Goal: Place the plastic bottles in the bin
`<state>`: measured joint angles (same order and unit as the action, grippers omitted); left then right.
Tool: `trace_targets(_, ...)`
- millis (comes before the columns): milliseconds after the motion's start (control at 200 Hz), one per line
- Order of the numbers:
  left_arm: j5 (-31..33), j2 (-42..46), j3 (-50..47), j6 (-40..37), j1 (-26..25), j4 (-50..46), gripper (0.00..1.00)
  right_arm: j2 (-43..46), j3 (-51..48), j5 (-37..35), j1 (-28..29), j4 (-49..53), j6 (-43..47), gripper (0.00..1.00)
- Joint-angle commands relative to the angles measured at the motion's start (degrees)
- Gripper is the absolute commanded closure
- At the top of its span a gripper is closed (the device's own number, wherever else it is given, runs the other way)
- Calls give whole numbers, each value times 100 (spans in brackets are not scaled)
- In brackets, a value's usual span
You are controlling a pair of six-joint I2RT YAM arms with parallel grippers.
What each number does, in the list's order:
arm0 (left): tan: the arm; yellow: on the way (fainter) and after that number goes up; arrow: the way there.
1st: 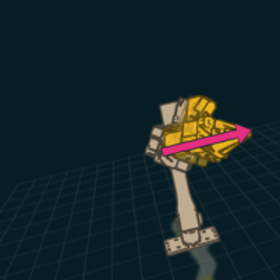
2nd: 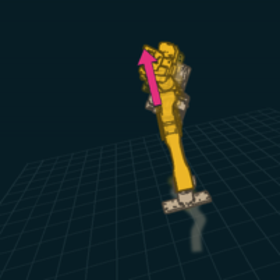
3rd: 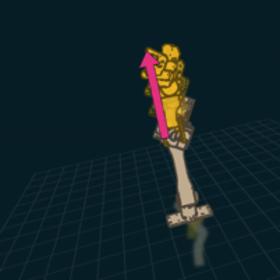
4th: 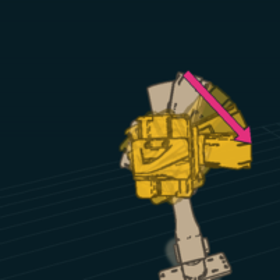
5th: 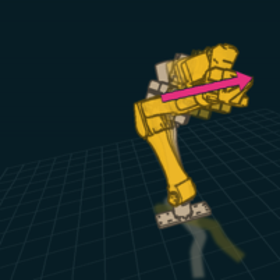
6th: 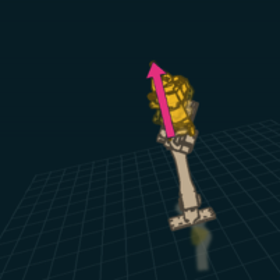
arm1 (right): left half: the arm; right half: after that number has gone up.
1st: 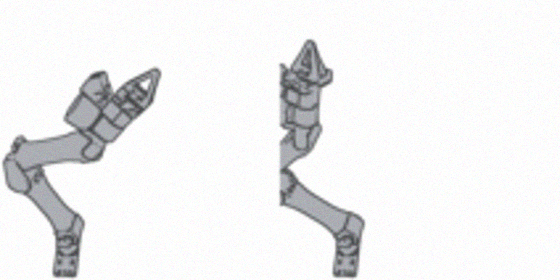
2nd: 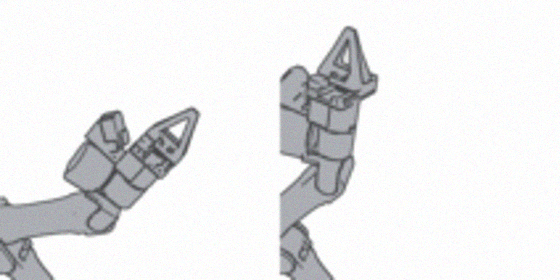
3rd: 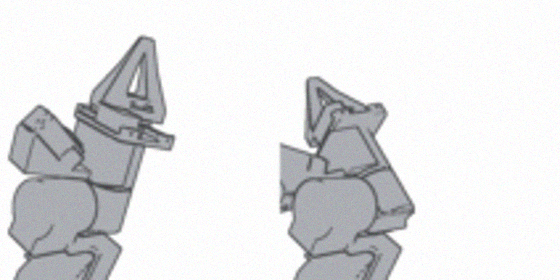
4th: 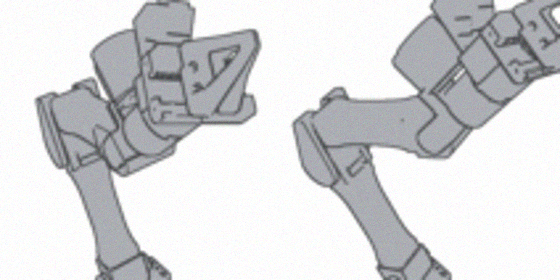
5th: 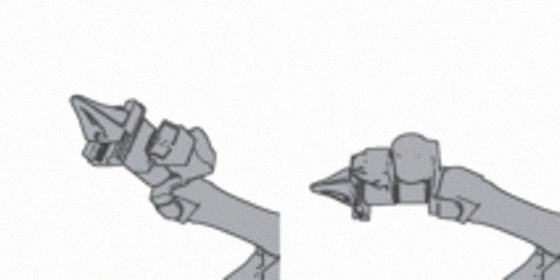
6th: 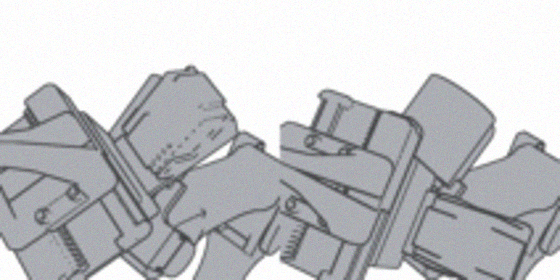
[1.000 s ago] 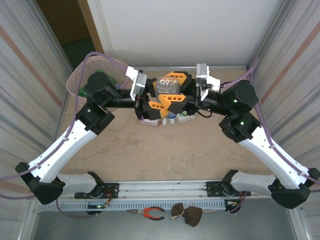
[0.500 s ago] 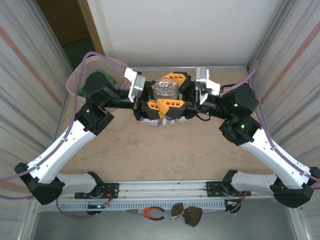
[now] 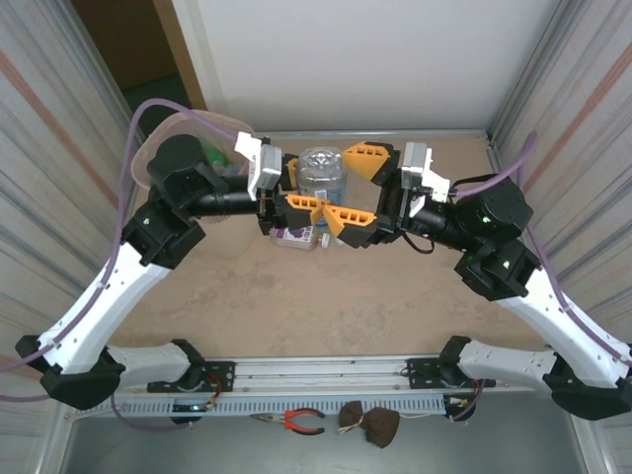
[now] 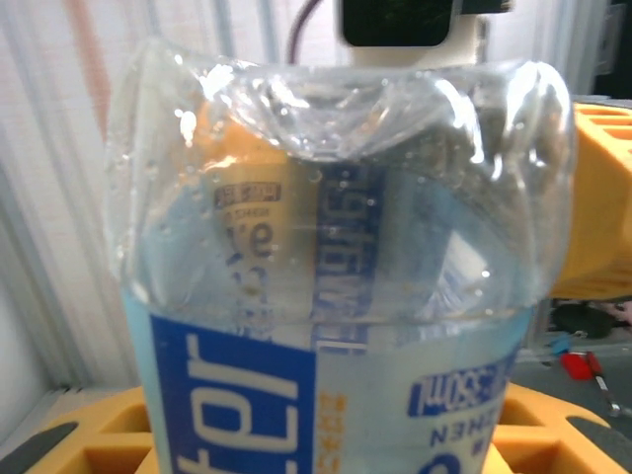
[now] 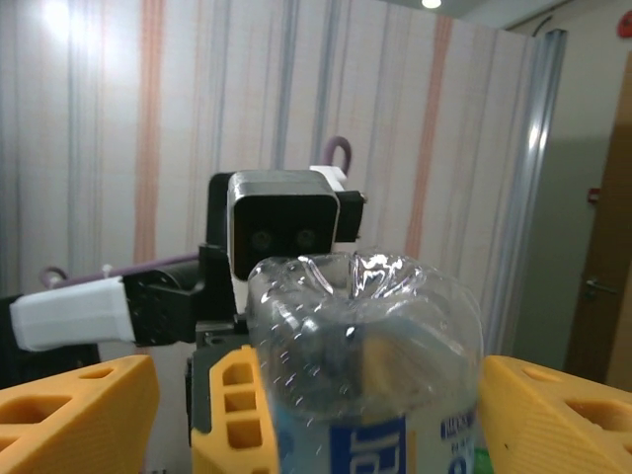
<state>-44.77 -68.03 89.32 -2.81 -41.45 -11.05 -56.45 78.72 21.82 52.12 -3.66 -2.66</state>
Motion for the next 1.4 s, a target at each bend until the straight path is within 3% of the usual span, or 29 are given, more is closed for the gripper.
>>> trace_targets(0,1086,183,230,-193,310,-692,59,287,-17,-362,42,228,325,17)
trace_targets(296,2549,139,703,-324,1435,-2115,62,468,-111,-609,35,403,496,16)
trace_targets(401,2791,-23,909,-657,1899,-2616,62,475,-126,-617,36,436,518,16)
trace_targets(616,4010,-895,1698,-1605,2313,-3840,63,365,-24,-545,35,463,509,16)
trace_targets(907,5235,-1691,1660,-2517,2926,-3883,63,260,3,-537,35,410,432,16)
trace_targets(1197,5116,-2193,1431,-2477,3771,-4049,61,174,32,-433,42,398,406,16)
trace_targets(1393,5031,-2549,1359,-2430,3965,-4300,61,164,-28,-432,36,364,413,15)
